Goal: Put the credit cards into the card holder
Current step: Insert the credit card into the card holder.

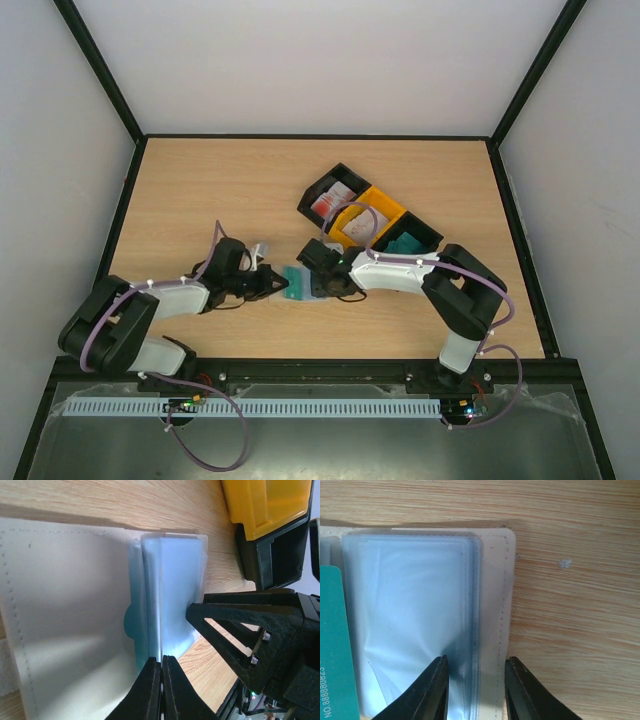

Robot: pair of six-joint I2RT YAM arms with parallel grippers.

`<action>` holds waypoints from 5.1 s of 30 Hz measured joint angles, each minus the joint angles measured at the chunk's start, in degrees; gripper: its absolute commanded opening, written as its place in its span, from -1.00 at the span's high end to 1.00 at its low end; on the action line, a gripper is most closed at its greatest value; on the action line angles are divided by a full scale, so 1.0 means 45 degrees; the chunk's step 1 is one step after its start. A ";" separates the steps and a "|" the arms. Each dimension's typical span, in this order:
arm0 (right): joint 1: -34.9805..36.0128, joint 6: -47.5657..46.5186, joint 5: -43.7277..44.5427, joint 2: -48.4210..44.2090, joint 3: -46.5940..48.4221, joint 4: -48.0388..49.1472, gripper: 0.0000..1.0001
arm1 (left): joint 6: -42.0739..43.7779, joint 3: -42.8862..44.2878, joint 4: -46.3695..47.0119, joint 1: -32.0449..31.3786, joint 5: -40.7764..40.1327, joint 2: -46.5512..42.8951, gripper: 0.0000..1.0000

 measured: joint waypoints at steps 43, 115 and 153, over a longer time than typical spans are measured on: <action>-0.0005 0.0559 -0.0073 -0.0063 -0.0136 0.0155 0.51 | -0.2040 -0.0087 0.3861 -0.1064 -0.0364 0.2783 0.92; -0.0850 0.1608 -0.0947 -0.2098 -0.2744 0.2798 0.13 | -0.0121 0.3036 -0.1282 -0.3050 -0.2953 0.3084 0.74; -0.0952 0.1656 -0.0923 -0.2035 -0.2715 0.2686 0.22 | 0.0457 0.3376 -0.2880 -0.3254 -0.3152 0.1870 0.62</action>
